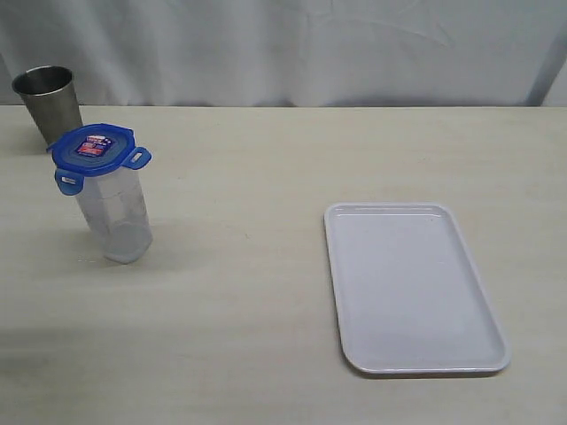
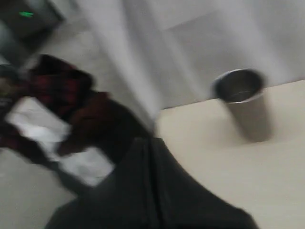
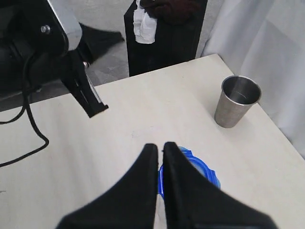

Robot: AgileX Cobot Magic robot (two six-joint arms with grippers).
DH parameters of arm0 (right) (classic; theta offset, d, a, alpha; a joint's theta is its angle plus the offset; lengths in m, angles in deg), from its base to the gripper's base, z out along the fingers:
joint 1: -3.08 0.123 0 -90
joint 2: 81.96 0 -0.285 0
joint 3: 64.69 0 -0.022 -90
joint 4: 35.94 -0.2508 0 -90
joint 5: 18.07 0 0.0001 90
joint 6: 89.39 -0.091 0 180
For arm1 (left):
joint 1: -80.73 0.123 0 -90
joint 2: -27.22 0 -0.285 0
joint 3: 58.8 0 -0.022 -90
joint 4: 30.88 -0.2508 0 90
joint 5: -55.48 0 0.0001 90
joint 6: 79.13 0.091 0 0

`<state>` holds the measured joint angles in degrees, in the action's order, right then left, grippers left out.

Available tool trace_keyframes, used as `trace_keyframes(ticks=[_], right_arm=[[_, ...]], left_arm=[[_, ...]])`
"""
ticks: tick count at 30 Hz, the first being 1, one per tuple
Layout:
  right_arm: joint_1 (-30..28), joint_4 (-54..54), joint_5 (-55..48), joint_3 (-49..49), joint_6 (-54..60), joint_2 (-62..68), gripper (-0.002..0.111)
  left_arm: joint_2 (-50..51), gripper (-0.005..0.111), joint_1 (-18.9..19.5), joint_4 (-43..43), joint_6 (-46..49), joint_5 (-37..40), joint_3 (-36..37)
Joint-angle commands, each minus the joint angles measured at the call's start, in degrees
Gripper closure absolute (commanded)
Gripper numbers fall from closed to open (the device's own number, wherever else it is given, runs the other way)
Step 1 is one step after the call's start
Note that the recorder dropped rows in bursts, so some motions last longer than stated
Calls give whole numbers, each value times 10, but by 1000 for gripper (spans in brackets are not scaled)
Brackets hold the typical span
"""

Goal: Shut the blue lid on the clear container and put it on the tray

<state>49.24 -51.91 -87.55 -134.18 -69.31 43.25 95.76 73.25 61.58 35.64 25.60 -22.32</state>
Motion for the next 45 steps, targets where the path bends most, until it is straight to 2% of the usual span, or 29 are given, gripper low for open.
trace_keyframes(ticks=[1,3,4,5,6,7,8,9,10,11,15,19,21,22,23,24,26,27,28,30,31,34,37,40,41,43,45], right_arm=[[0,-3,-5,2,6,-5,104],[0,-3,-5,2,9,-5,104],[0,-3,-5,2,9,-5,104],[0,-3,-5,2,9,-5,104],[0,-3,-5,2,9,-5,104],[0,-3,-5,2,10,-5,104],[0,-3,-5,2,12,-5,104],[0,-3,-5,2,15,-5,104],[0,-3,-5,2,16,-5,104],[0,-1,-5,2,16,-5,104],[0,-1,-5,2,16,-5,104],[0,2,-5,2,16,-5,104],[0,2,-5,2,18,-5,104],[0,5,-5,2,18,-5,104],[-1,6,-5,2,18,-5,104],[-1,8,-5,2,18,-5,104],[-1,8,-5,2,18,-5,104],[-1,8,-5,2,18,-5,104],[-1,8,-5,2,18,-5,104],[-1,9,-5,2,18,-5,104],[-1,11,-5,2,18,-5,104],[-1,6,-5,2,14,-5,104],[-1,1,-5,2,11,-5,104],[-1,1,-5,2,10,-5,104],[-1,1,-5,2,10,-5,104],[-1,1,-5,2,10,-5,104],[-1,1,-5,2,10,-5,104]], left_arm=[[5,107,-128,-124,-30,-246,-31],[-12,107,-106,-94,-188,-33,-41],[-11,107,-62,-176,-338,156,-38],[-2,107,-23,-336,-574,231,-41],[1,107,-11,-454,-731,232,-34],[-5,107,-8,-628,-925,190,-14],[-13,107,-11,-786,-1081,147,15],[-17,107,-11,-1026,-1306,42,58],[-11,107,10,-1165,-1444,-73,84],[3,107,38,-1220,-1486,-130,95],[28,107,108,-1221,-1489,-66,96],[26,107,118,-1273,-1511,-78,120],[18,107,118,-1299,-1507,-78,157],[16,107,118,-1282,-1490,-78,179],[14,107,118,-1236,-1462,-92,210],[13,107,118,-1149,-1410,-138,248],[11,107,118,-1073,-1357,-223,321],[11,107,118,-1070,-1322,-280,363],[11,107,118,-1085,-1292,-301,384],[11,107,118,-1154,-1253,-286,403],[12,105,117,-1188,-1272,-279,402],[32,92,117,-1237,-1286,-271,376],[76,65,117,-1239,-1294,-240,346],[145,31,117,-1254,-1294,-240,340],[165,25,117,-1263,-1294,-238,340],[214,23,117,-1265,-1283,-236,340],[264,23,117,-1261,-1261,-268,340]])
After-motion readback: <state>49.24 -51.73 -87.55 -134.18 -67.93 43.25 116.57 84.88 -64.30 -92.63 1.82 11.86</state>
